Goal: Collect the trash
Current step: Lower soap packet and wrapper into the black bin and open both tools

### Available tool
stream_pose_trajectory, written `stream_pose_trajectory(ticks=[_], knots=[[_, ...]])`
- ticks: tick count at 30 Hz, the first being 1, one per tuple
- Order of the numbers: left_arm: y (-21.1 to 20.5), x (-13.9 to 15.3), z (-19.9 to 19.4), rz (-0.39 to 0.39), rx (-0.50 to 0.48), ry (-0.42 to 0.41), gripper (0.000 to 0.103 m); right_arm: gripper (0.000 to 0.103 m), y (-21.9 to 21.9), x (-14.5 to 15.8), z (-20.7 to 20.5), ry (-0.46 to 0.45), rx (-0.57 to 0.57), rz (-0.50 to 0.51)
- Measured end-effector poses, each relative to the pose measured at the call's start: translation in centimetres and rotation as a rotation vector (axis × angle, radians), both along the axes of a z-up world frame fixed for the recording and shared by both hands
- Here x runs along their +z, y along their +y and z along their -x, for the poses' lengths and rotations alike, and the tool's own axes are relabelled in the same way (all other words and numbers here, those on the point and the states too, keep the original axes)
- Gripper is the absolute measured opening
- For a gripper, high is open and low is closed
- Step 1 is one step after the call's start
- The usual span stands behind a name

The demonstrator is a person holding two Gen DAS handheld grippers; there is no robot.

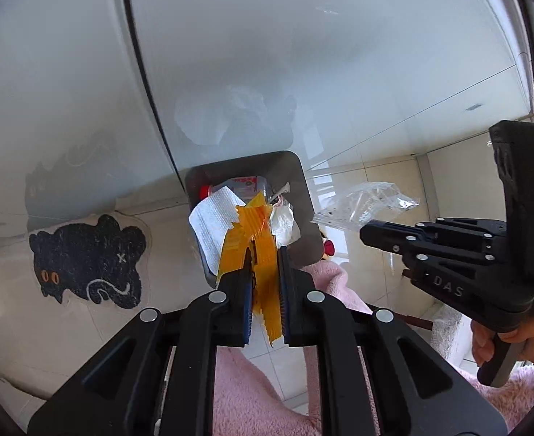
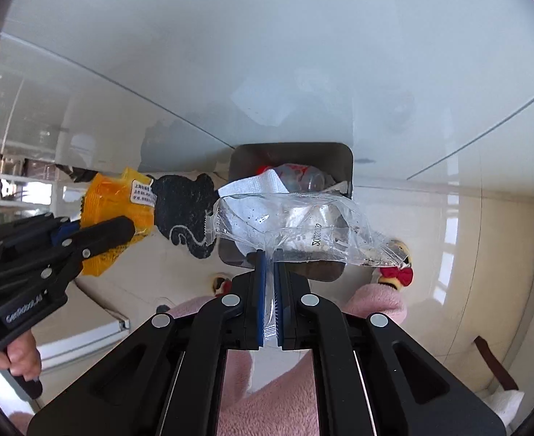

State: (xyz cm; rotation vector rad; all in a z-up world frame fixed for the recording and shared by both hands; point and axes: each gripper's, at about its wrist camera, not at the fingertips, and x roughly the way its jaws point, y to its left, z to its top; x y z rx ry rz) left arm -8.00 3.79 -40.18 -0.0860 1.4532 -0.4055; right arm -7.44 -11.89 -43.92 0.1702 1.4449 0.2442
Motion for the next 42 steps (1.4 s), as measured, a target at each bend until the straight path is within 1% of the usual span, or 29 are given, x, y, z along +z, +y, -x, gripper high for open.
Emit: stream_pose_trajectory(ticks=[4,7,9,12,14,16,21,24,27,29,31,35,37,39,41,42], knots=[[-1.3,-2.6,-0.9,0.008,-0.020,0.045,0.013,0.006,0.1,-2.6,-1.5,0.040,0.004,0.034],[-1.8,-4.0,-1.2,0.003,-0.032,0.061,0.024,0.006,-0.2,-4.3,-2.0,0.071,0.005,0.056],[-2.0,-4.6,-1.5,0.009,-0.029,0.067,0.025,0.006,-0.6,-4.9,-2.2,0.080,-0.003,0.057],[-2.4,-5.1,-1.9,0.008,-0.037,0.069,0.028,0.006,-0.8,-5.4,-2.5,0.086,-0.012,0.045],[-2.5,-5.3,-2.0,0.015,-0.038,0.073,0.035,0.006,-0.8,-5.9,-2.7,0.093,-0.004,0.036],[-2.7,-5.5,-2.1,0.017,-0.042,0.073,0.043,0.009,-0.7,-6.3,-2.8,0.097,0.006,0.036],[-2.5,-5.5,-2.3,-0.001,-0.049,0.070,0.051,0.009,-0.7,-7.2,-3.1,0.104,0.012,0.046],[-1.9,-5.2,-2.3,-0.015,-0.047,0.063,0.060,0.010,-1.0,-7.4,-3.2,0.114,0.003,0.040],[-1.4,-5.2,-2.4,-0.017,-0.045,0.066,0.066,0.011,-0.9,-7.2,-3.2,0.108,0.007,0.030],[-1.0,-5.1,-2.4,-0.021,-0.043,0.065,0.068,0.017,-0.7,-7.2,-3.2,0.107,0.016,0.026],[-0.6,-5.0,-2.6,-0.022,-0.029,0.061,0.072,0.026,-0.4,-7.2,-3.1,0.107,0.030,0.022],[0.6,-4.2,-2.6,-0.029,0.011,0.044,0.076,0.035,0.1,-6.9,-3.0,0.101,0.054,0.026],[1.2,-3.9,-2.6,-0.035,0.027,0.041,0.077,0.046,0.4,-6.7,-2.9,0.099,0.065,0.025],[1.8,-3.6,-2.5,-0.036,0.042,0.038,0.078,0.051,0.6,-6.3,-2.9,0.091,0.078,0.026],[2.2,-3.2,-2.5,-0.041,0.053,0.034,0.080,0.059,0.7,-5.7,-2.7,0.083,0.093,0.024],[2.4,-2.9,-2.5,-0.044,0.057,0.034,0.081,0.067,0.7,-5.2,-2.6,0.078,0.101,0.025]])
